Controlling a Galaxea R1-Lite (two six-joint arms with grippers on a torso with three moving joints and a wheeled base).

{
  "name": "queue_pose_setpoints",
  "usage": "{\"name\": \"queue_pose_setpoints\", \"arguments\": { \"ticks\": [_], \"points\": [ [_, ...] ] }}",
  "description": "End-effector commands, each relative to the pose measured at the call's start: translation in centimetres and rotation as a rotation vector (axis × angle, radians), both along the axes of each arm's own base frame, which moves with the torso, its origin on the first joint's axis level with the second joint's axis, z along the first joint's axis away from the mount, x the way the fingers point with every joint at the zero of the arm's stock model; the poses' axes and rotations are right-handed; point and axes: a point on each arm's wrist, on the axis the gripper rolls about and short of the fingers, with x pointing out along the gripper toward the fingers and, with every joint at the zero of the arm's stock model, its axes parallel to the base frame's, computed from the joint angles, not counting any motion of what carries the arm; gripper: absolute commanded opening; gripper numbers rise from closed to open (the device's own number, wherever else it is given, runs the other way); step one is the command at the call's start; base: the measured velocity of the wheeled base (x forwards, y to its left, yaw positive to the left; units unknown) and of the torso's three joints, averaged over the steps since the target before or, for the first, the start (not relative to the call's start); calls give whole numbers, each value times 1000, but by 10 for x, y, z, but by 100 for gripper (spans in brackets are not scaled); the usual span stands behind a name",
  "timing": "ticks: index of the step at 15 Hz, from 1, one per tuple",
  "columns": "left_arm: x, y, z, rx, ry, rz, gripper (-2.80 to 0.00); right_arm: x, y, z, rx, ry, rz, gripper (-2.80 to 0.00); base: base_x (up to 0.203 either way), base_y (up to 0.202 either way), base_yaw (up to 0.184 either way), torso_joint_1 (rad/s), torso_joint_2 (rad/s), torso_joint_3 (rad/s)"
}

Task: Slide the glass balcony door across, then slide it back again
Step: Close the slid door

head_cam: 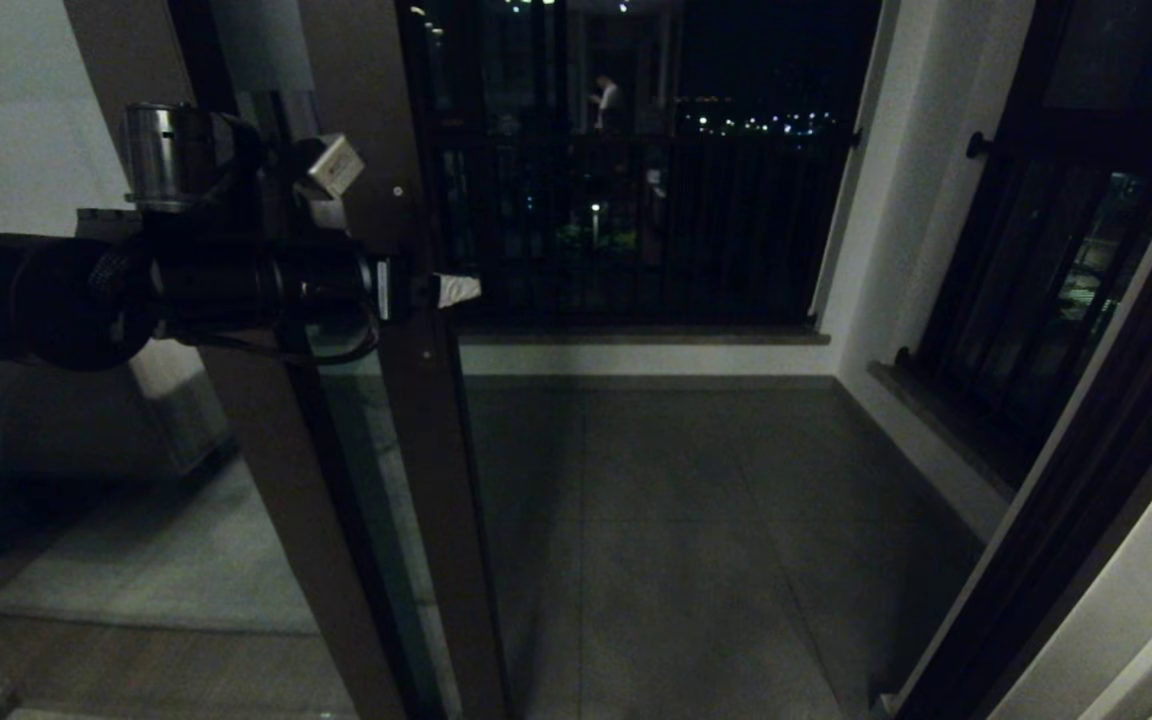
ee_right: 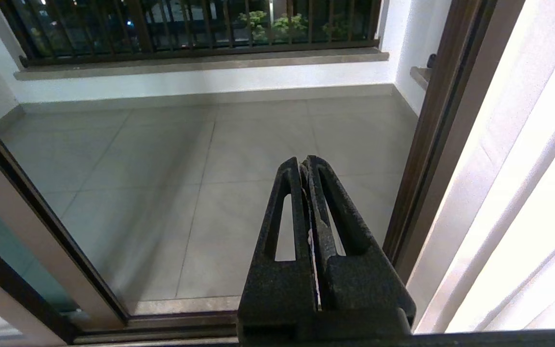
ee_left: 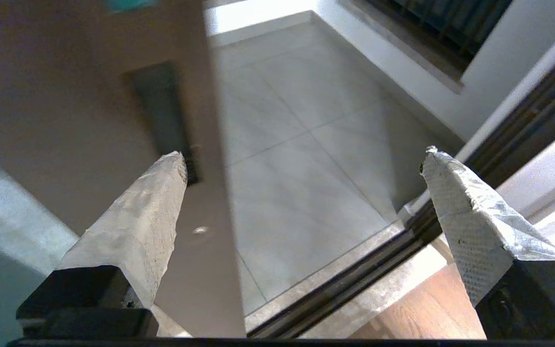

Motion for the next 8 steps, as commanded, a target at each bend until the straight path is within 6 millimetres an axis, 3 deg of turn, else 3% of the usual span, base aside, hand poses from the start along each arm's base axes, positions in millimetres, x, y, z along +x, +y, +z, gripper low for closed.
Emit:
{"name": "queue_pose_setpoints", "arguments": {
  "ticks": [1, 8],
  "points": [
    [-5, 4, 6, -5, -17, 3, 0, 0, 0, 0, 0, 0, 0, -280, 0, 0, 0, 0, 0, 0],
    [21, -1, -8, 0, 8, 7, 0, 0, 0, 0, 0, -1, 0, -280, 0, 0, 0, 0, 0, 0]
  ]
}}
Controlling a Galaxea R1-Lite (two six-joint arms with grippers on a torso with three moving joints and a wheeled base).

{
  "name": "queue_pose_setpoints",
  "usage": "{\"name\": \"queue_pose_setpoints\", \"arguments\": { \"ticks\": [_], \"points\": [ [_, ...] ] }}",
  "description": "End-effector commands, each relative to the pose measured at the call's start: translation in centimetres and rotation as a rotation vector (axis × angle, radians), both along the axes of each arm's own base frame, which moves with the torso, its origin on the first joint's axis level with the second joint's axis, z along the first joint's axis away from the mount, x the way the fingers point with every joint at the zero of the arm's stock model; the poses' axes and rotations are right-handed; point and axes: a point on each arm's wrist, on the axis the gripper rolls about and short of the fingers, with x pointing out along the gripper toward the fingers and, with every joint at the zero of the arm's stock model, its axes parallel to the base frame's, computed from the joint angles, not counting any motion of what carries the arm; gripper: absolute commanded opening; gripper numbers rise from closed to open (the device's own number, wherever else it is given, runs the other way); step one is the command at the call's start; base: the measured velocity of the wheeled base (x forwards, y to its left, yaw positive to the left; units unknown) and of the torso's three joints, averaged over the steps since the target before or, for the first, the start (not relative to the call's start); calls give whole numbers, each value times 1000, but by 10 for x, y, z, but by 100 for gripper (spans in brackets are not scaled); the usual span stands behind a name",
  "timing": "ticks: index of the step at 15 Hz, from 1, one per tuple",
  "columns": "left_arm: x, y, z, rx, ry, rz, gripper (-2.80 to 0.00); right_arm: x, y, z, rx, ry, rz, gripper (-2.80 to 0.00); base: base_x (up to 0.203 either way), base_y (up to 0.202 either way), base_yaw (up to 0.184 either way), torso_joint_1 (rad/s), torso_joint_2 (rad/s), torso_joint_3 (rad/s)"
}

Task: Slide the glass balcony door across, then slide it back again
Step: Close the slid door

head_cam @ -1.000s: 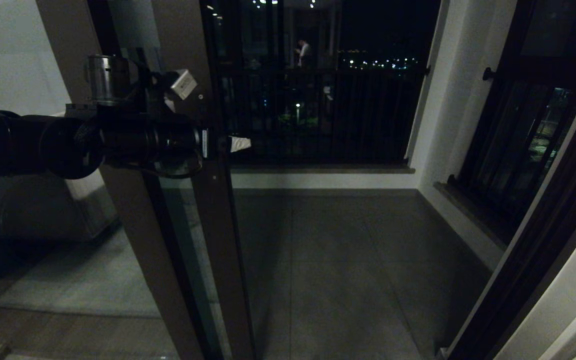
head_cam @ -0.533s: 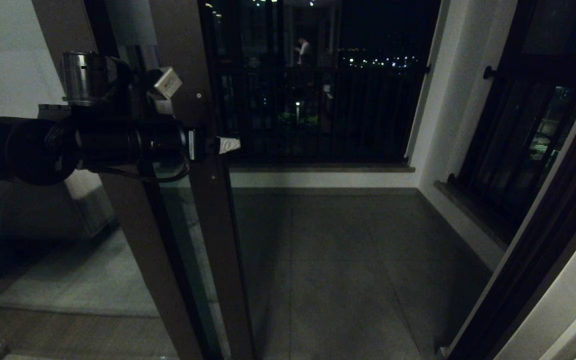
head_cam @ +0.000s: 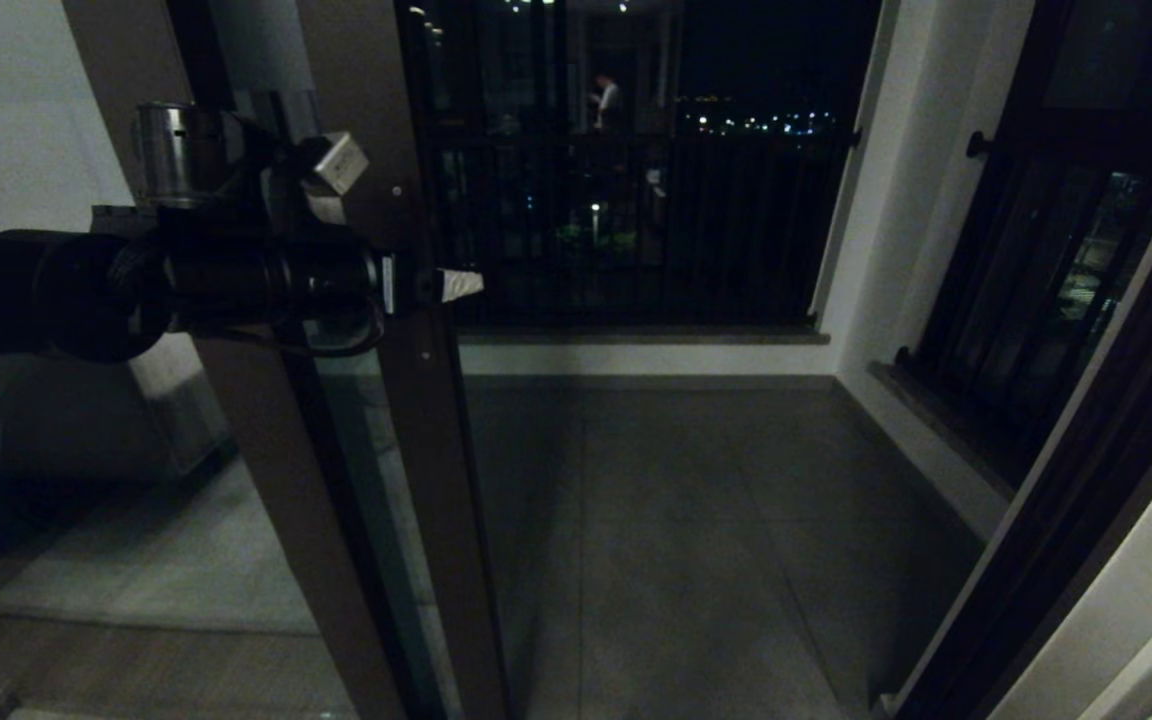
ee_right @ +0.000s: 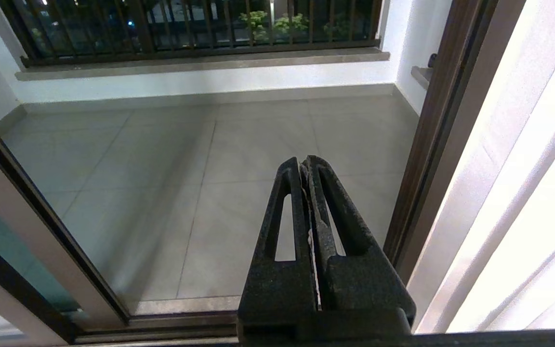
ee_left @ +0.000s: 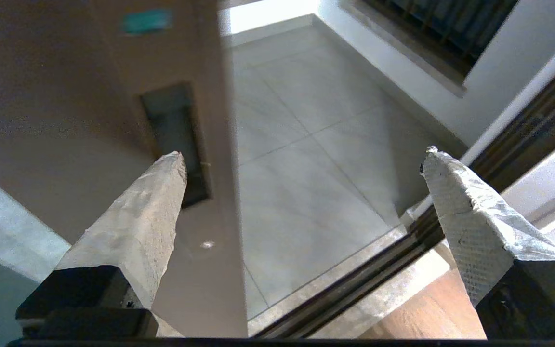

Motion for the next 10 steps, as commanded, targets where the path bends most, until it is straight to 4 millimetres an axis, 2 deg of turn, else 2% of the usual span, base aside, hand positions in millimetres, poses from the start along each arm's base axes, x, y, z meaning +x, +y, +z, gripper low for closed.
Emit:
{"name": "queue_pose_setpoints", "arguments": {
  "ticks": [1, 7, 10],
  "points": [
    [13, -4, -7, 2, 8, -3, 0, 0, 0, 0, 0, -2, 0, -280, 0, 0, 0, 0, 0, 0],
    [23, -7, -9, 0, 4, -6, 0, 0, 0, 0, 0, 0, 0, -280, 0, 0, 0, 0, 0, 0],
    [22, -17, -8, -3, -2, -38, 0, 0, 0, 0, 0, 0, 0, -280, 0, 0, 0, 0, 0, 0]
  ]
}}
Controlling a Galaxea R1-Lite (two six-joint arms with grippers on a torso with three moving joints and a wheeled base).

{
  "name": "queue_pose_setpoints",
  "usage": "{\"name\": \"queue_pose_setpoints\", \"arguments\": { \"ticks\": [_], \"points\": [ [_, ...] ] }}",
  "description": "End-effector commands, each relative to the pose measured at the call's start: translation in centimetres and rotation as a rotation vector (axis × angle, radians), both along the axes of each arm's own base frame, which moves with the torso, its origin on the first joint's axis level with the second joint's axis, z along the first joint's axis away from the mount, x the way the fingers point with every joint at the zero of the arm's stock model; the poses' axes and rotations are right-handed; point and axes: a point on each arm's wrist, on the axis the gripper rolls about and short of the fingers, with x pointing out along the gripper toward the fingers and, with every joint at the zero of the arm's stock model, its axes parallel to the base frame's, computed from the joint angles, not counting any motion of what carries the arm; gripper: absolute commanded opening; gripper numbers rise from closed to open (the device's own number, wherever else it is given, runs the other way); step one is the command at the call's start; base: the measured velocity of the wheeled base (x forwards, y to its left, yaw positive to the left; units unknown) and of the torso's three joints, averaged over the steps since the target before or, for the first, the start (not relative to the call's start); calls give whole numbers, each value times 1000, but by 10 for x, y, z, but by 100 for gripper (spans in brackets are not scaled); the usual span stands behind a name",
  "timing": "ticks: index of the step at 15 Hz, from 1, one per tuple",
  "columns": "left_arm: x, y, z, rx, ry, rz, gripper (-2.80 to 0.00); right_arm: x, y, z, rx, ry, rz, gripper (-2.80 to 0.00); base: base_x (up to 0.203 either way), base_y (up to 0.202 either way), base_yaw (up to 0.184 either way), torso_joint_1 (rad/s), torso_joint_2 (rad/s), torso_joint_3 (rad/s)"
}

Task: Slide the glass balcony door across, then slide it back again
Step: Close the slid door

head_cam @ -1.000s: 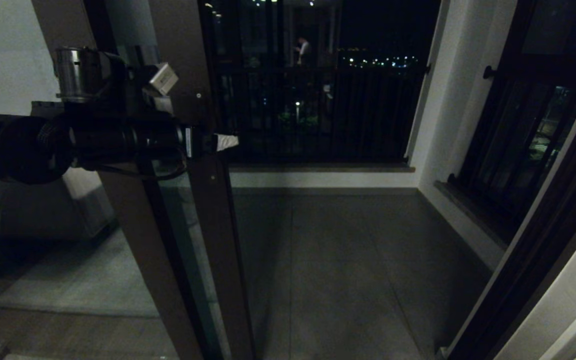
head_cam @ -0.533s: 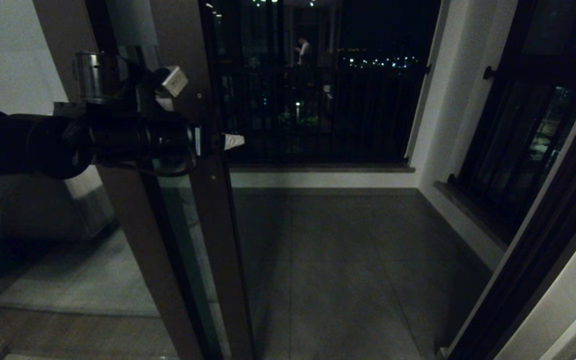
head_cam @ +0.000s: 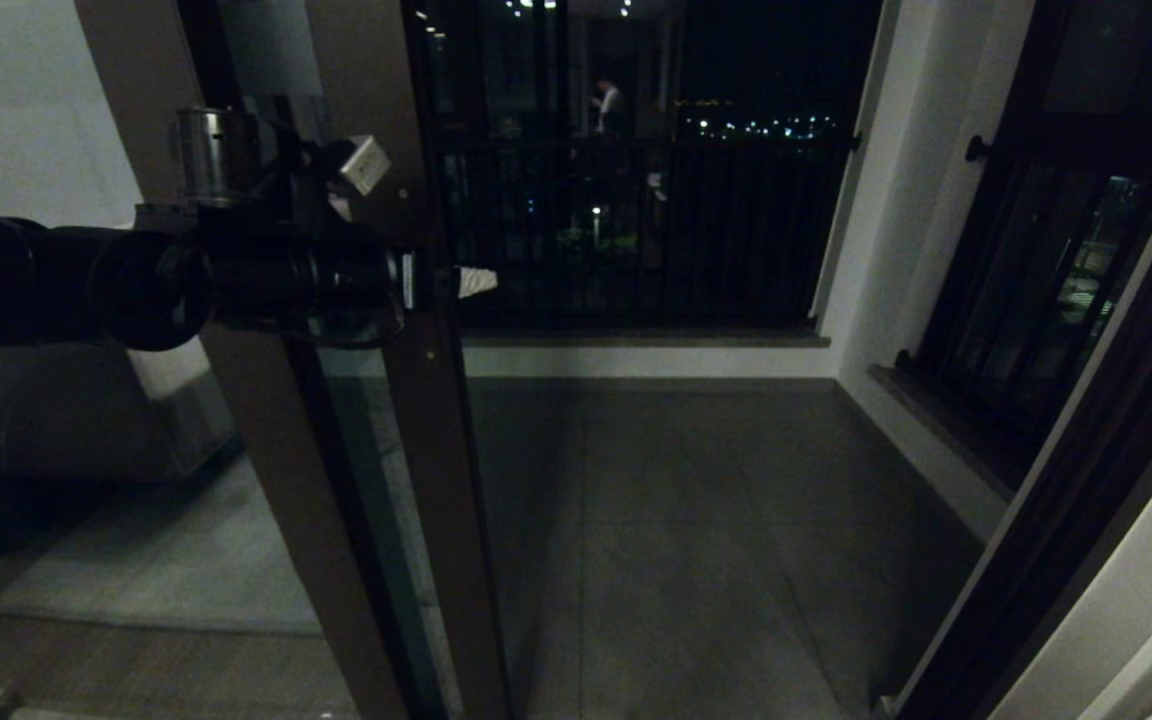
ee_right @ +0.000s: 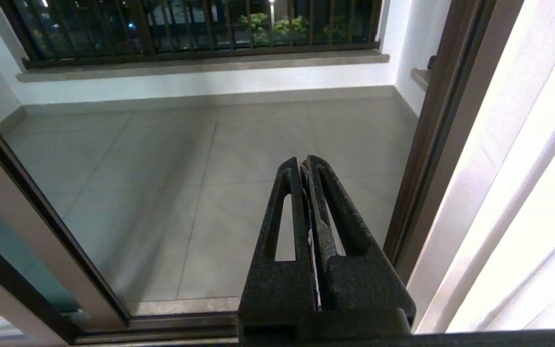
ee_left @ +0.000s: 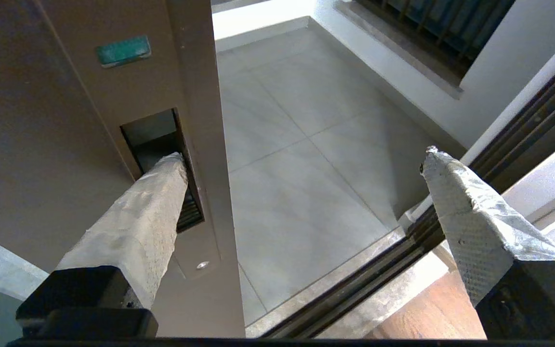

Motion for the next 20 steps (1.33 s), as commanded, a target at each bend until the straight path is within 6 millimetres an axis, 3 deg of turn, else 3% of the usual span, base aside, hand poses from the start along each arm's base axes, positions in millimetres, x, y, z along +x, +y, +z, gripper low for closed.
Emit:
{"name": "queue_pose_setpoints", "arguments": {
  "ticks": [1, 6, 20],
  "points": [
    [0, -9, -2, -1, -3, -28, 0, 0, 0, 0, 1, 0, 0, -280, 0, 0, 0, 0, 0, 0],
    [-8, -26, 1, -1, -8, -68, 0, 0, 0, 0, 0, 0, 0, -280, 0, 0, 0, 0, 0, 0],
    [-10, -44, -5, 3, -4, -105, 0, 0, 0, 0, 0, 0, 0, -280, 0, 0, 0, 0, 0, 0]
  ]
}}
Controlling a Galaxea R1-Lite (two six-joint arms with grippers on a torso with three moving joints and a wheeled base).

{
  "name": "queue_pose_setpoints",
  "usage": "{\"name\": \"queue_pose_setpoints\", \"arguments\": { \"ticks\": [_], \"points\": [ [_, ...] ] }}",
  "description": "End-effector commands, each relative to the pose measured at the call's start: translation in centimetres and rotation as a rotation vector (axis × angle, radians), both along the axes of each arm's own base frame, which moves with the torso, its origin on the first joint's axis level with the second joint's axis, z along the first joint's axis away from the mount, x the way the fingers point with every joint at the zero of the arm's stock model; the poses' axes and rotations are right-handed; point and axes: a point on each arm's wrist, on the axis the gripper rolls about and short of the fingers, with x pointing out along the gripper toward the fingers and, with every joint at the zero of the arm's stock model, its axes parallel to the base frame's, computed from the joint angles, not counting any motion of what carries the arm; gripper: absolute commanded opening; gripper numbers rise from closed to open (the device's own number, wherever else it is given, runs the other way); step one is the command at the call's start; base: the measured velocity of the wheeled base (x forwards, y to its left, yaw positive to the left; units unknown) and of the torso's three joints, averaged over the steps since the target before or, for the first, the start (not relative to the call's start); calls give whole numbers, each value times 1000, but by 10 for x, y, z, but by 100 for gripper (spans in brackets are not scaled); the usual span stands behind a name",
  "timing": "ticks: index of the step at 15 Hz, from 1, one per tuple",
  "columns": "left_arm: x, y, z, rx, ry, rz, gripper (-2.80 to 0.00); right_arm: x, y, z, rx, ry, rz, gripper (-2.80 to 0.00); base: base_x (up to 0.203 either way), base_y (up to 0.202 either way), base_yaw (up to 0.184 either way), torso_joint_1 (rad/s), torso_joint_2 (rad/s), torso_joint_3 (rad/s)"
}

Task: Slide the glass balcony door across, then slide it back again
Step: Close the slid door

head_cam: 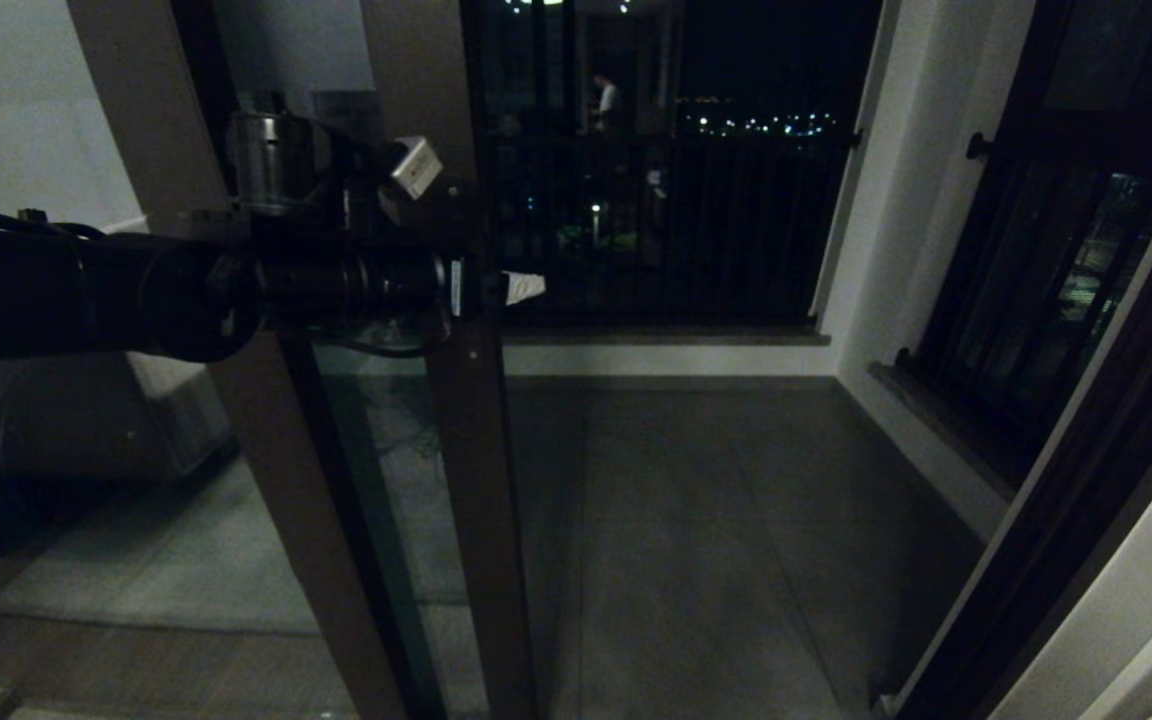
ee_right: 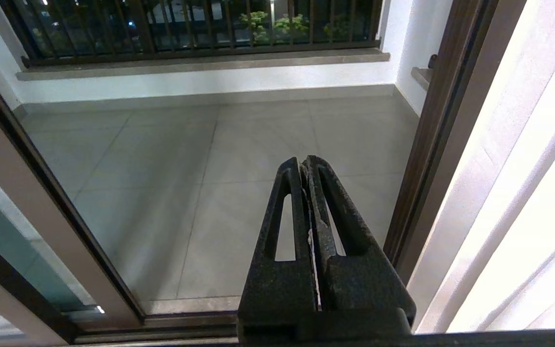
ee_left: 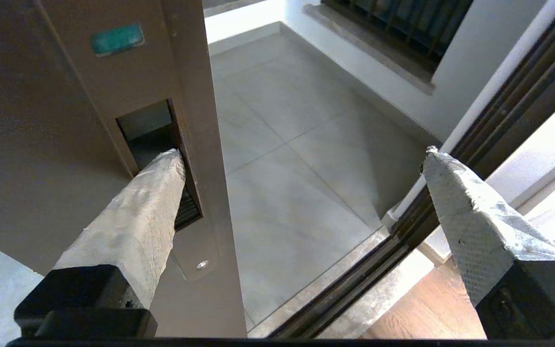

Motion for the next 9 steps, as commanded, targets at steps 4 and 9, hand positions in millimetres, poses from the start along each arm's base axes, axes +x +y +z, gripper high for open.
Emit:
{"name": "queue_pose_setpoints", "arguments": {
  "ticks": [4, 9],
  "points": [
    [-1, -14, -5, 7, 9, -24, 0, 0, 0, 0, 0, 0, -1, -280, 0, 0, 0, 0, 0, 0],
    [-1, -22, -2, 10, -7, -10, 0, 0, 0, 0, 0, 0, -1, -280, 0, 0, 0, 0, 0, 0]
  ]
}}
